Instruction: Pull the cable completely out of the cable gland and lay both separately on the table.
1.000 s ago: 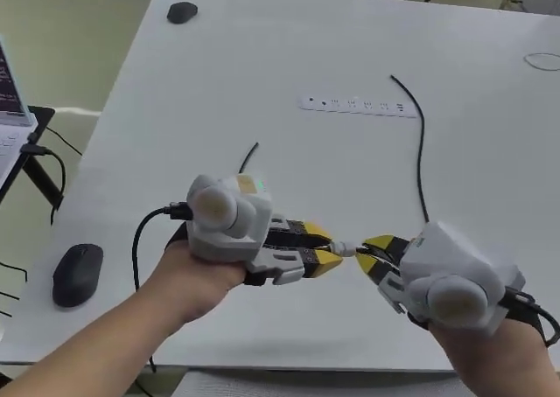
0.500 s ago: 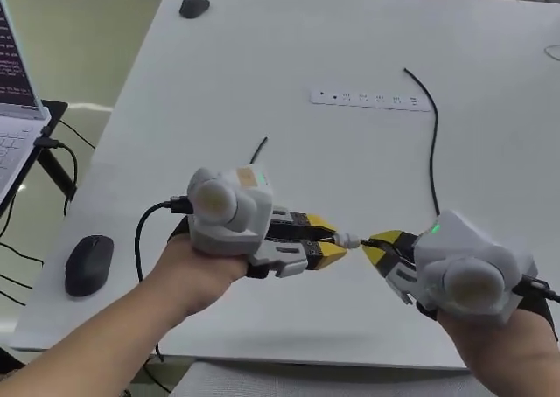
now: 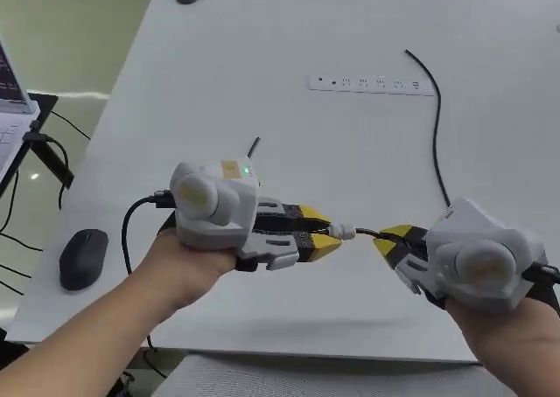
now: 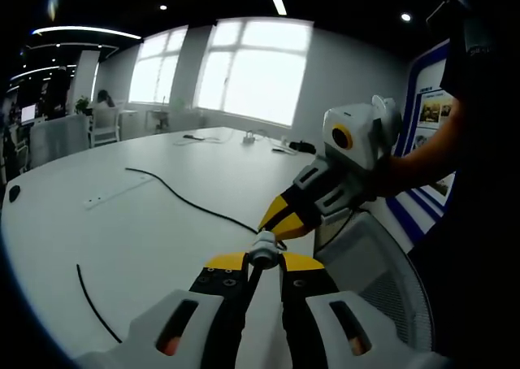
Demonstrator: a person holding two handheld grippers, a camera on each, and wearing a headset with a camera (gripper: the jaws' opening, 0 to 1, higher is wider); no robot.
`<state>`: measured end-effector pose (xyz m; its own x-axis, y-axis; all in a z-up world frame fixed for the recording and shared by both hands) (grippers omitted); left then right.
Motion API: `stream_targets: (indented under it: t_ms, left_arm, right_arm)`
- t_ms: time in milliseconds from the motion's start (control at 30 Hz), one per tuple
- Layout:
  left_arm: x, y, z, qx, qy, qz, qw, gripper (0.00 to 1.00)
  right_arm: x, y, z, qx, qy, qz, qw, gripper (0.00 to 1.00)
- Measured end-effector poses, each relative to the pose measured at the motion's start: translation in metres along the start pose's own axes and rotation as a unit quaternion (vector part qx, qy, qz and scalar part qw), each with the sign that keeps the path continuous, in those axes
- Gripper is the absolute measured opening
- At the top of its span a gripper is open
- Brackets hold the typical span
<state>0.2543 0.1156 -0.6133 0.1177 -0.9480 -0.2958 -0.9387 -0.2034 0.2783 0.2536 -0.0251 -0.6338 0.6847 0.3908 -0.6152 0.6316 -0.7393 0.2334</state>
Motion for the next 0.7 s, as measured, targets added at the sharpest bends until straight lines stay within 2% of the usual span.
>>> stream_targets:
  t_ms: [167,233,267,333,400,467,500,533,700]
  left_arm:
    - [0.003,0.000,0.000,-0.007,0.000,-0.003,1.0000,0.15]
    - [0.003,0.001,0.000,-0.007,0.003,-0.004,1.0000,0.15]
    - [0.004,0.001,-0.001,-0.008,0.003,-0.004,1.0000,0.15]
    - [0.004,0.001,-0.001,-0.010,0.005,-0.006,0.9999,0.15]
    - [0.005,0.002,0.000,-0.010,0.005,-0.007,0.9999,0.15]
    - [0.005,0.002,0.000,-0.010,0.004,-0.006,0.9999,0.15]
    - [0.006,0.002,0.000,-0.010,0.005,-0.005,0.9999,0.15]
    - [0.007,0.002,0.000,-0.011,0.006,-0.006,0.9999,0.15]
    - [0.012,0.004,0.001,-0.014,0.003,0.000,0.9999,0.15]
  right_arm:
    - [0.002,0.011,0.013,0.040,-0.013,0.008,0.9991,0.00]
    - [0.002,0.015,0.020,0.084,-0.012,0.015,0.9962,0.00]
    - [0.002,0.016,0.021,0.089,-0.011,0.015,0.9959,0.00]
    - [0.001,0.018,0.031,0.118,-0.024,0.017,0.9926,0.00]
    - [0.002,0.017,0.038,0.154,-0.032,0.016,0.9874,0.00]
    - [0.003,0.018,0.044,0.164,-0.040,0.016,0.9856,0.00]
    - [0.003,0.017,0.046,0.178,-0.044,0.017,0.9830,0.00]
    - [0.002,0.016,0.047,0.201,-0.045,0.010,0.9785,0.00]
    - [0.006,0.016,0.052,0.199,-0.050,0.016,0.9785,0.00]
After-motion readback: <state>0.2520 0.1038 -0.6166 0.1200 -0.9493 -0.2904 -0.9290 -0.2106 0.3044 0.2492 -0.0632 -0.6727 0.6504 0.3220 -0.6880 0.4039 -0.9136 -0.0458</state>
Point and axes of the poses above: the centre of the closed fingertips' face, and the gripper's own axes: x roughly forward along the fingers, y roughly to its right, z roughly out of its underside, the point moved 6 cm from there along -x, roughly backward along the fingers, and after that the axes turned 9 degrees about z, right-handed, at the moved point
